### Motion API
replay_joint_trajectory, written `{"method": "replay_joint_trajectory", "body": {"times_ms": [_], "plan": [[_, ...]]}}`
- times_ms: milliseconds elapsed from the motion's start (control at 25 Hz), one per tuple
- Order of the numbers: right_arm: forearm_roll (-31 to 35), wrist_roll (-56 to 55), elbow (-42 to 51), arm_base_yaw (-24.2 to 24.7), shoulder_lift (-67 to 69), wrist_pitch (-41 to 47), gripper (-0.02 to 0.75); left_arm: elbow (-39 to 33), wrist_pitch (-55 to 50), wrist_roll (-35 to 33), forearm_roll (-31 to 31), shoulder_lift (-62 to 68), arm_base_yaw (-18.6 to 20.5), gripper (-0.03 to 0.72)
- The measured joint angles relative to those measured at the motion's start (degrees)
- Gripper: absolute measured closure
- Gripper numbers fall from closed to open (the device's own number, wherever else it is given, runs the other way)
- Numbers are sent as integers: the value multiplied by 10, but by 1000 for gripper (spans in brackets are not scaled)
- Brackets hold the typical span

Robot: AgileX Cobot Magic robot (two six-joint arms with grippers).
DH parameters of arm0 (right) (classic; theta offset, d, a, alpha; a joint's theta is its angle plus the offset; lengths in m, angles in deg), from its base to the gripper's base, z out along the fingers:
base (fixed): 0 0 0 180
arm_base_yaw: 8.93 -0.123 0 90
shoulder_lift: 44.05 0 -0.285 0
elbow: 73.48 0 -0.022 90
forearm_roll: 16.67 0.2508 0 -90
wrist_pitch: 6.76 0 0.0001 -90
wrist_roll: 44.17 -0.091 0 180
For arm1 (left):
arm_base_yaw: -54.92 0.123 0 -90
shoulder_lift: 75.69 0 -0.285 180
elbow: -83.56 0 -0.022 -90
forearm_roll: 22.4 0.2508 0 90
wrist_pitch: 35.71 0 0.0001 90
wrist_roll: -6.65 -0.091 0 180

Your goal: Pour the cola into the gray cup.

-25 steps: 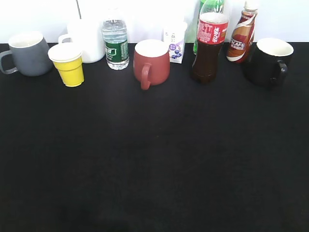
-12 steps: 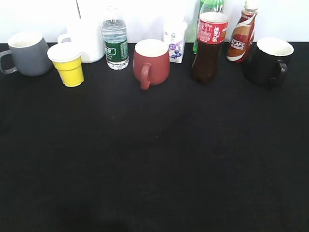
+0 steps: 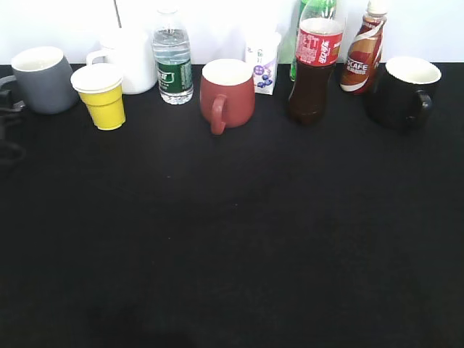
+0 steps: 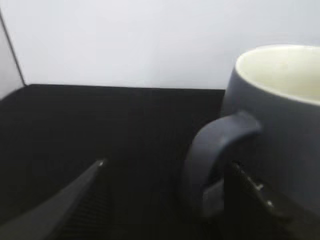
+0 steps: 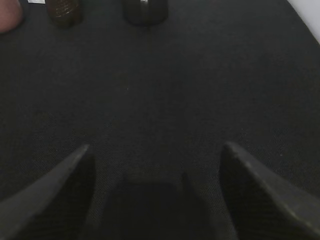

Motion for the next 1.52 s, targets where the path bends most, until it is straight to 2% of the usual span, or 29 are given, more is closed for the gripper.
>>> {"method": "replay_joint_trajectory", "body": {"times_ms": [120, 200, 240, 320, 360, 560, 760, 880, 1040, 1080, 1120, 1240, 1320, 1360, 1400, 1440, 1520], "plan": [[0, 0, 0, 0, 0, 0, 153, 62, -25, 0, -1, 42, 7, 181], [0, 0, 0, 0, 0, 0, 153, 109, -45, 0, 0, 65, 15, 235], [0, 0, 0, 0, 0, 0, 153, 126, -53, 0, 3, 70, 16, 303], [0, 0, 0, 0, 0, 0, 153, 138, -56, -1, 42, 71, 17, 567], [0, 0, 0, 0, 0, 0, 153, 138, -56, -5, 55, 72, 17, 631], [0, 0, 0, 0, 0, 0, 153, 137, -34, -8, 52, 76, 19, 647], [0, 0, 0, 0, 0, 0, 153, 64, 10, -10, 48, -23, 22, 647], [0, 0, 0, 0, 0, 0, 153, -44, 17, -10, 64, -157, 9, 647], [14, -3, -4, 0, 0, -10, 153, -202, 0, -10, 97, -328, -64, 647], [29, -4, -14, 0, 1, -57, 153, -229, -7, -10, 97, -360, -82, 647], [35, -4, -14, 0, 15, -144, 153, -252, -9, -10, 99, -383, -100, 647], [28, -4, 66, 0, 113, -449, 153, -280, -21, -11, 103, -407, -119, 647], [14, -4, 129, 0, 225, -655, 153, -280, -23, -11, 106, -407, -120, 647], [5, -1, 141, 0, 294, -718, 153, -280, -23, -11, 107, -407, -120, 647], [-25, 5, 143, 0, 417, -810, 153, -280, -23, -11, 108, -407, -120, 647], [-38, 8, 142, 0, 491, -872, 153, -280, -23, -11, 108, -407, -120, 647], [-45, 9, 118, -2, 620, -933, 153, -280, -23, -11, 108, -407, -120, 647]]}}
